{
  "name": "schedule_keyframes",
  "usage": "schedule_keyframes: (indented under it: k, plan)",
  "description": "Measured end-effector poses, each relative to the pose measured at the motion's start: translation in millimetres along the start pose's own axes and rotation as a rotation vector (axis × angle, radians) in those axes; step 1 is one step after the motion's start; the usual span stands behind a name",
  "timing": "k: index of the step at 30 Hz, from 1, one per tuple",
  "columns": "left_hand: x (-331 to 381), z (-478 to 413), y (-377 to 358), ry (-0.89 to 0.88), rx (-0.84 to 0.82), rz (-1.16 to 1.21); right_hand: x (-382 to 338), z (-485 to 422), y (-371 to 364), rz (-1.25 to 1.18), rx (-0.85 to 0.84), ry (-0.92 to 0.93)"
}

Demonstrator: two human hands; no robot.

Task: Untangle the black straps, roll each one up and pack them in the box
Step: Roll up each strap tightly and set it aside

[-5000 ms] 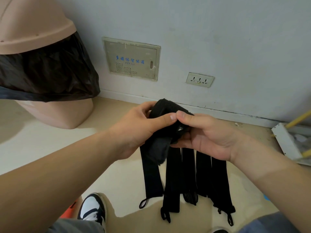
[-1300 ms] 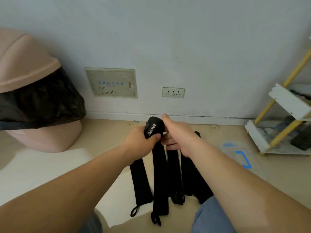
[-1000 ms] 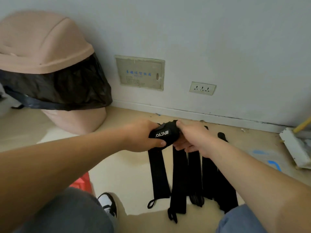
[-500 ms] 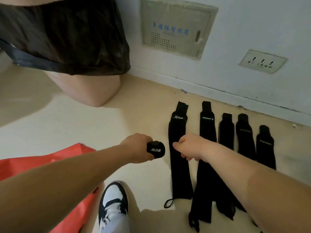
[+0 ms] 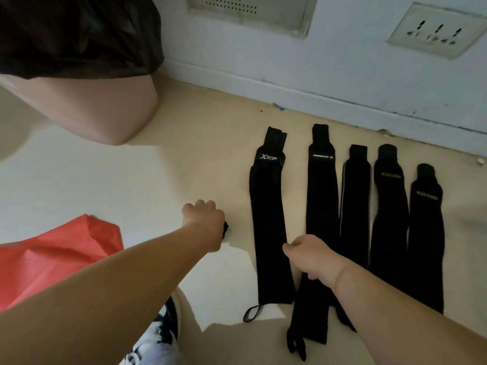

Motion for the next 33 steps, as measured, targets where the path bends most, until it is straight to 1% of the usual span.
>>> schedule_keyframes:
  k: [1, 3, 4, 5, 6, 8, 10, 12, 14, 16, 17, 20, 23, 24, 26, 28, 29, 31, 32, 33]
  plan:
    - [4, 2, 0, -0.037, 0.029, -0.029, 2, 0, -2, -0.032, 0.007, 0.000]
    - [19, 13, 6, -0.196, 0.113, -0.003, 6, -3, -8, -0.090, 0.017, -0.002]
    - [29, 19, 8, -0.288, 0.132, 0.058, 9, -6, -13, -0.129, 0.023, -0.007]
    - [39, 26, 7, -0.345, 0.118, 0.173, 12, -8, -19, -0.173, 0.028, -0.018]
    - [48, 31, 1, -0.341, 0.064, 0.331, 16, -10, -26, -0.219, 0.026, -0.034]
    - [62, 37, -17, -0.194, -0.099, 0.689, 24, -14, -37, -0.303, 0.023, -0.070]
    - [67, 37, -38, -0.013, -0.196, 1.010, 29, -17, -43, -0.388, 0.026, -0.098]
    - [68, 35, -55, 0.130, -0.210, 1.279, 31, -21, -46, -0.433, 0.011, -0.117]
    - [69, 30, -66, 0.244, -0.193, 1.510, 31, -23, -49, -0.467, -0.042, -0.142]
    - [72, 27, -73, 0.338, -0.225, 1.698, 31, -24, -54, -0.493, -0.082, -0.173]
    - [74, 25, -74, 0.350, -0.224, 1.719, 31, -25, -56, -0.495, -0.091, -0.191]
    - [80, 28, -76, 0.341, -0.189, 1.648, 32, -26, -58, -0.440, -0.125, -0.232]
    - [85, 32, -79, 0.296, -0.252, 1.635, 34, -25, -52, -0.351, -0.200, -0.251]
    - [87, 33, -80, 0.275, -0.305, 1.613, 35, -26, -50, -0.320, -0.194, -0.248]
    - [87, 35, -82, 0.222, -0.441, 1.572, 33, -30, -42, -0.303, -0.092, -0.220]
    - [85, 37, -79, 0.108, -0.632, 1.520, 29, -38, -32, -0.377, 0.038, -0.189]
    - [83, 37, -77, 0.038, -0.754, 1.462, 26, -42, -26, -0.448, 0.070, -0.189]
    - [78, 41, -73, -0.059, -0.966, 1.305, 22, -49, -18, -0.590, 0.073, -0.209]
    - [77, 43, -75, -0.068, -1.004, 1.233, 22, -51, -17, -0.636, 0.060, -0.220]
    - [76, 44, -78, -0.051, -0.991, 1.198, 22, -51, -17, -0.656, 0.038, -0.229]
Point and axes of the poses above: each hand's wrist, its own z-axis away from the middle knuckle, its own y-axis out of the back of the hand, x = y × z, the point moved 1 cm from there along -z, towards the middle knuckle, and after that the axes turned 15 degrees about z, right-handed, at the moved point
